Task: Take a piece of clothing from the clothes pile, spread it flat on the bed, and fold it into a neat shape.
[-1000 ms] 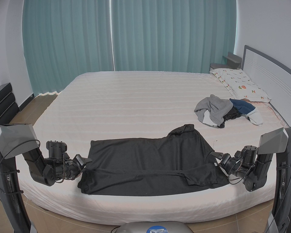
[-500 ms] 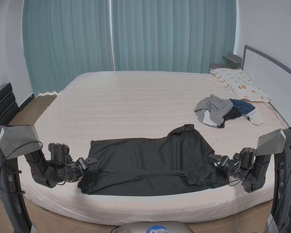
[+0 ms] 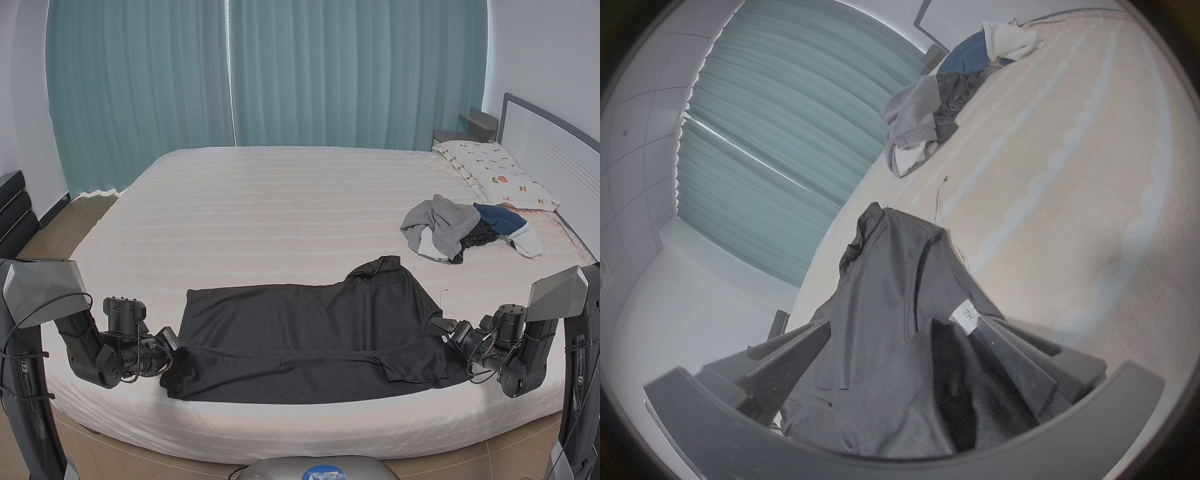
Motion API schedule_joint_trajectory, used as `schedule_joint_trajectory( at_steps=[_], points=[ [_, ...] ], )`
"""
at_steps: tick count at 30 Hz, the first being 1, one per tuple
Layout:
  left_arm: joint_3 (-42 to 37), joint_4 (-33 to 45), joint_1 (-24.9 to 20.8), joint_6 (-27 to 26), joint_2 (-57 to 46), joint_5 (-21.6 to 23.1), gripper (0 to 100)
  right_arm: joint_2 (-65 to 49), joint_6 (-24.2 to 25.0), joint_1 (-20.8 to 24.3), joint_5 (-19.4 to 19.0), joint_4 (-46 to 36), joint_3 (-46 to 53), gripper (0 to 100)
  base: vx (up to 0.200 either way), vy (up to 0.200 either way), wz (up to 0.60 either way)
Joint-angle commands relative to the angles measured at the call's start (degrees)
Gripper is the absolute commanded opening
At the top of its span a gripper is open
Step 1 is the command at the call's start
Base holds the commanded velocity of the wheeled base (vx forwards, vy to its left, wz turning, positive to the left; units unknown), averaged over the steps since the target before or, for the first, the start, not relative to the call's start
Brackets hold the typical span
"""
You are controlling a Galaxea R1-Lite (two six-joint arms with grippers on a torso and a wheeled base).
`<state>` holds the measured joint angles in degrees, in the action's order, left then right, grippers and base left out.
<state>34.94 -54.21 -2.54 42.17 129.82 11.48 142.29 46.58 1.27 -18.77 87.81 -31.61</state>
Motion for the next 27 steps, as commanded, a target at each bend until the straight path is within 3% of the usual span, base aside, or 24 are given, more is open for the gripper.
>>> schedule_joint_trajectory(
  at_steps=[1, 13, 20, 27],
  points=[
    [0.13, -0.02, 0.16, 0.11, 0.44, -1.11, 0, 0.01, -0.09, 0.05, 0.14, 1.31, 0.50, 100, 0.000, 0.000, 0.00],
    [-0.49, -0.28, 0.78, 3.27, -1.85, -1.29, 0, -3.33, -0.79, -0.21, -0.21, 1.93, 3.40, 100, 0.000, 0.000, 0.00],
    [-0.49, 0.95, 2.01, 4.77, -4.66, 0.21, 0, -3.95, -4.30, -0.83, -3.37, 1.75, 5.42, 100, 0.000, 0.000, 0.00],
    [-0.05, 2.27, 2.45, 4.77, -3.69, 1.52, 0, -2.02, -7.29, -0.74, -3.90, 1.40, 5.16, 100, 0.000, 0.000, 0.00]
  ],
)
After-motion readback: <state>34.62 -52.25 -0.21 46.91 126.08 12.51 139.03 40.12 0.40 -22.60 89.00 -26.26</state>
